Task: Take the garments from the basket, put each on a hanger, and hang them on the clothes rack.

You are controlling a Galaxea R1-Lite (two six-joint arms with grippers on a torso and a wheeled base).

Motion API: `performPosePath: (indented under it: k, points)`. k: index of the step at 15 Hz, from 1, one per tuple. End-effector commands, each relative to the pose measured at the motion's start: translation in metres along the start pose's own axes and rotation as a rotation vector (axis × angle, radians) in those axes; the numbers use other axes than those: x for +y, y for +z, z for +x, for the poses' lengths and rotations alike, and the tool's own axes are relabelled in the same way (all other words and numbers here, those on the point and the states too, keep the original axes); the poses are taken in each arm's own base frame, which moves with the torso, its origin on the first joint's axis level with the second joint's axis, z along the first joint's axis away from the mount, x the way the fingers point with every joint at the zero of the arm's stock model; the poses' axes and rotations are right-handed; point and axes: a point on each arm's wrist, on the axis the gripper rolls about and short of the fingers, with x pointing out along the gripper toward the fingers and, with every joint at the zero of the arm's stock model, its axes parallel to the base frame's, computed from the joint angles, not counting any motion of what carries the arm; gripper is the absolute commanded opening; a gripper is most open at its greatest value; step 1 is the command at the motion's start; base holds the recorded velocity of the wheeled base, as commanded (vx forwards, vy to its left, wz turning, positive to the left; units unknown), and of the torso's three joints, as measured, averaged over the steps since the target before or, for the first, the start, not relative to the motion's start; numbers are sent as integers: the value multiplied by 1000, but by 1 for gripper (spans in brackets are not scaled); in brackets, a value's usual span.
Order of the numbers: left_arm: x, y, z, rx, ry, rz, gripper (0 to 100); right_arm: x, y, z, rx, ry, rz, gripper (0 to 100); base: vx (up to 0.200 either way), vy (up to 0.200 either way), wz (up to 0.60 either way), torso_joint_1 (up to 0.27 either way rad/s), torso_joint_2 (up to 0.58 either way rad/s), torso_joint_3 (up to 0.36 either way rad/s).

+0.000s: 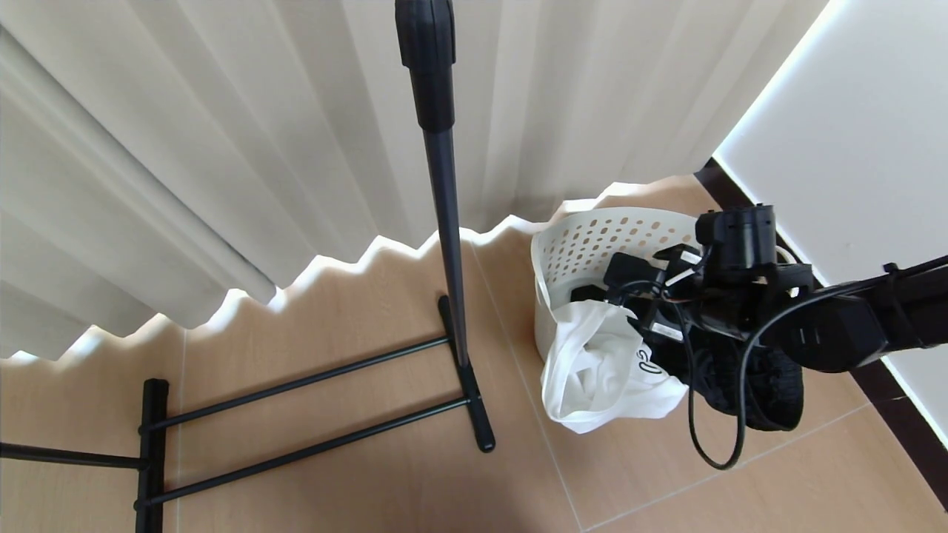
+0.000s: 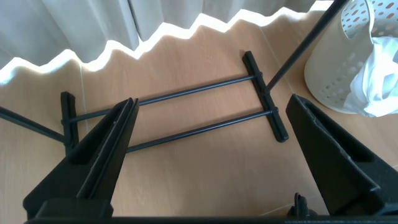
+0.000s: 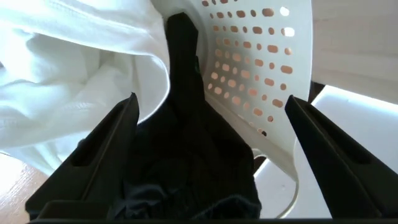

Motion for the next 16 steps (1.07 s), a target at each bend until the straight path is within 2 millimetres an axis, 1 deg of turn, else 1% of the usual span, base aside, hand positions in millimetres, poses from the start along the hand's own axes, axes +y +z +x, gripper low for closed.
performPosePath:
  k: [1,2,4,6,9,11,12,13,16]
  points:
    - [0,0,0,1,-1,-1,100,20,2,25,40,41,-30,100,0,0,0,0,0,0]
    - [0,0,0,1,1,-1,100,22,1,27,47,45,-32,100,0,0,0,0,0,0]
    - [0,0,0,1,1,-1,100,26,0,36,64,41,-32,100,0,0,0,0,0,0]
    - [0,0,0,1,1,-1,100,31,-1,54,75,17,-20,100,0,0,0,0,0,0]
    - [0,0,0,1,1,-1,100,32,-1,56,72,13,-16,100,0,0,0,0,0,0]
    - [0,0,0,1,1,-1,100,35,0,66,72,16,-14,100,0,0,0,0,0,0]
    - [0,0,0,1,1,-1,100,35,1,67,71,15,-14,100,0,0,0,0,0,0]
    - [0,0,0,1,1,-1,100,38,2,77,64,0,-1,100,0,0,0,0,0,0]
    - [0,0,0,1,1,-1,100,43,4,94,35,-46,16,100,0,0,0,0,0,0]
